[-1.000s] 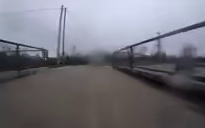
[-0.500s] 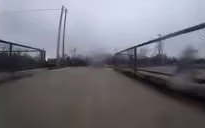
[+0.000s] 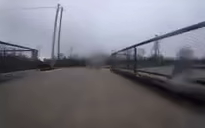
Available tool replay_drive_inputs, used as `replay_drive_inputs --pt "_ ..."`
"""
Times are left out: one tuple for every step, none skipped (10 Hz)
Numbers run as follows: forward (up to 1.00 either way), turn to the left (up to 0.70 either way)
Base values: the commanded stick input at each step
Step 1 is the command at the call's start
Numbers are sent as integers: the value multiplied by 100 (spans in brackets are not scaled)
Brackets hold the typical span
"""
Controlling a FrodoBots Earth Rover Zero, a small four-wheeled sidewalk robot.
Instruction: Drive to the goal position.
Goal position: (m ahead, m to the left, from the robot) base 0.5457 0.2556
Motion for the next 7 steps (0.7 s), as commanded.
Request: replay_drive_inputs --pt "100 0" --pt "100 0" --pt "100 0" --pt "100 0" --pt "100 0" --pt "100 0" --pt "100 0"
